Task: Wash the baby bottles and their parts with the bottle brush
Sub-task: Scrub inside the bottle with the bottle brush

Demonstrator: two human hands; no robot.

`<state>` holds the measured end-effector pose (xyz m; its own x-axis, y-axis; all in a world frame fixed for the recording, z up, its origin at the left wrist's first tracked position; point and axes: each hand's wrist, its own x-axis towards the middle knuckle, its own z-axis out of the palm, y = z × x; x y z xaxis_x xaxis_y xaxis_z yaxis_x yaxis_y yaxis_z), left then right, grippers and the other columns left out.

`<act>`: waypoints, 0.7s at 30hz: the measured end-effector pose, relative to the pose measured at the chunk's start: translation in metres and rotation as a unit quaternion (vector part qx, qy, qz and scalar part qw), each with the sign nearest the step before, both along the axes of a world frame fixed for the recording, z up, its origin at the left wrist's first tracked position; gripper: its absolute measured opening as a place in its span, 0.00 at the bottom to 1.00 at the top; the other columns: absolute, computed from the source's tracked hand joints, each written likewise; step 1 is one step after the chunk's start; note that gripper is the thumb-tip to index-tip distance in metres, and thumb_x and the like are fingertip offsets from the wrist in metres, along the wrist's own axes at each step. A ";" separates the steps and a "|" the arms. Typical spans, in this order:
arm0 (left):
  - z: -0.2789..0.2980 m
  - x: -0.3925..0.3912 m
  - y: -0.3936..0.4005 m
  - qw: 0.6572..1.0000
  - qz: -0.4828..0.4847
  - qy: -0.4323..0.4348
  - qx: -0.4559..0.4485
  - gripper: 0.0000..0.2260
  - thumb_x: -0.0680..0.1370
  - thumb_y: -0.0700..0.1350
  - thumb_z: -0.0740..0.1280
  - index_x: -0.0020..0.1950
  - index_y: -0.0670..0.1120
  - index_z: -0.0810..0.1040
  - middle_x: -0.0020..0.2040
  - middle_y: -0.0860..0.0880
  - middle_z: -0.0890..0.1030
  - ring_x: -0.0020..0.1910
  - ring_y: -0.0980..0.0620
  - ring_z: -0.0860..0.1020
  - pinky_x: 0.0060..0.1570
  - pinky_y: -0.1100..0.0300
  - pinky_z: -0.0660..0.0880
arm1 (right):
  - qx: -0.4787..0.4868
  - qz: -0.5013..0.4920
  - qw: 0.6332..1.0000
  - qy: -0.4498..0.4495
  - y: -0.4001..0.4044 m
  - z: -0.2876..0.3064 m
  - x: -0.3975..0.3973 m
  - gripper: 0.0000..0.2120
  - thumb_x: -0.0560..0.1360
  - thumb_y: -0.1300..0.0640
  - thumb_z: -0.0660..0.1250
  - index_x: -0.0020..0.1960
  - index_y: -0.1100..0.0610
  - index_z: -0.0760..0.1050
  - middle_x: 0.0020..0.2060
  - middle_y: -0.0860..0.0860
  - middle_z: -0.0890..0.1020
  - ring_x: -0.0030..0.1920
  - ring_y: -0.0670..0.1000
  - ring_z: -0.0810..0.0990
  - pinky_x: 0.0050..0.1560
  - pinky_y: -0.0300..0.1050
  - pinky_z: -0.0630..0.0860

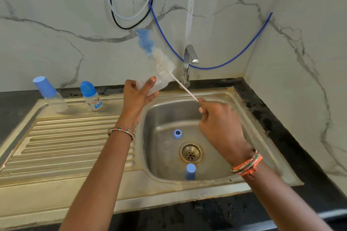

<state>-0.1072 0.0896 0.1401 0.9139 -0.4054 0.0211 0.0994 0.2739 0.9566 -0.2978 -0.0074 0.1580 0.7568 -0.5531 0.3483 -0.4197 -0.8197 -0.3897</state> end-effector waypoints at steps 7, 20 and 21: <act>0.010 0.017 0.020 0.958 -0.015 0.249 -0.145 0.07 0.76 0.43 0.69 0.50 0.42 0.74 0.51 0.41 0.79 0.53 0.41 0.80 0.41 0.55 0.82 | -0.057 -0.013 0.998 0.007 -0.001 -0.047 -0.033 0.23 0.69 0.68 0.69 0.62 0.54 0.77 0.31 0.52 0.75 0.25 0.55 0.73 0.23 0.43 0.68; 0.005 0.032 0.035 0.948 -0.073 0.291 -0.111 0.19 0.76 0.50 0.67 0.61 0.40 0.72 0.49 0.36 0.75 0.28 0.55 0.77 0.27 0.70 0.75 | -0.118 0.008 0.993 -0.028 -0.030 -0.088 -0.038 0.31 0.63 0.72 0.72 0.62 0.54 0.74 0.29 0.52 0.72 0.20 0.49 0.63 0.17 0.40 0.63; 0.004 0.027 0.031 0.951 -0.093 0.281 -0.093 0.17 0.77 0.50 0.66 0.60 0.40 0.72 0.49 0.37 0.75 0.26 0.55 0.76 0.26 0.70 0.75 | -0.118 0.006 0.992 -0.037 -0.031 -0.090 -0.035 0.30 0.63 0.72 0.72 0.62 0.55 0.74 0.29 0.52 0.72 0.21 0.49 0.62 0.17 0.40 0.63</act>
<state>-0.0803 0.1206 0.1442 0.7146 -0.5979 -0.3632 0.6442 0.3601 0.6748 -0.3329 -0.0385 0.0683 0.7302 -0.4408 0.5220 -0.3873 -0.8965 -0.2153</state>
